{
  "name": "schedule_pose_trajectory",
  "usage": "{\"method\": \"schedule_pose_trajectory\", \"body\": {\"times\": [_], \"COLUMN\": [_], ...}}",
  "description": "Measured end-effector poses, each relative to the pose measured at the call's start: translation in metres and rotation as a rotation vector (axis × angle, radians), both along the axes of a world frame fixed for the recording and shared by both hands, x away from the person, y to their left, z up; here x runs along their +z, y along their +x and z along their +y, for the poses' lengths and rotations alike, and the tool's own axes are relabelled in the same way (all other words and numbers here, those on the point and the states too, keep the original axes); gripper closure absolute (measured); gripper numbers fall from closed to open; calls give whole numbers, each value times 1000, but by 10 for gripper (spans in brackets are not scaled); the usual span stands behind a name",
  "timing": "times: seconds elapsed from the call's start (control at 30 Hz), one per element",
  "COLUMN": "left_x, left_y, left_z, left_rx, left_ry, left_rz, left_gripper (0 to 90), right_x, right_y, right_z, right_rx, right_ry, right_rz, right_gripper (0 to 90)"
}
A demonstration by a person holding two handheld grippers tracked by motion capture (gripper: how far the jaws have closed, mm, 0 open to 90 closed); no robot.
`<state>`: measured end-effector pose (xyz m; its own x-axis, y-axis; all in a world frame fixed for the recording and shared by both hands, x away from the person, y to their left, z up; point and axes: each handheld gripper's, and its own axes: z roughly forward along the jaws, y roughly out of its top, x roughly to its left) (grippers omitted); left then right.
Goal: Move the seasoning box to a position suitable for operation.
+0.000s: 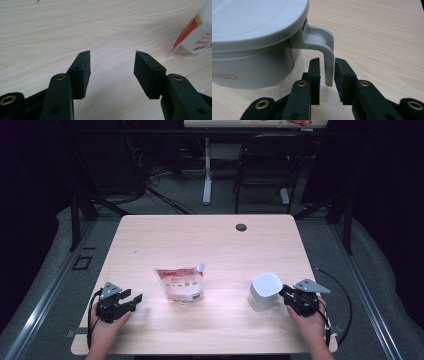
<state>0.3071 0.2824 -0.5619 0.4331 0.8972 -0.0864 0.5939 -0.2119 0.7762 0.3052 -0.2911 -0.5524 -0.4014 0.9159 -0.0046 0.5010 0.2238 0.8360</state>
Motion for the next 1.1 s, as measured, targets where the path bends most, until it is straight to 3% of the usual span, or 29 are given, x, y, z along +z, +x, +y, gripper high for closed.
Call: {"method": "schedule_pose_trajectory", "body": {"times": [0.57,0.8,1.1], "left_x": [0,1,0], "left_y": [0,0,0], "left_z": [2,2,3], "left_rx": [5,2,6], "left_ry": [-1,2,2], "left_rz": [2,2,1], "left_gripper": [474,474,474], "right_x": [2,4,5], "right_y": [2,-1,-6], "right_z": [7,10,23], "right_rx": [-5,-31,-23], "right_ry": [-60,-53,-59], "right_rz": [2,18,26], "right_gripper": [826,826,832]}}
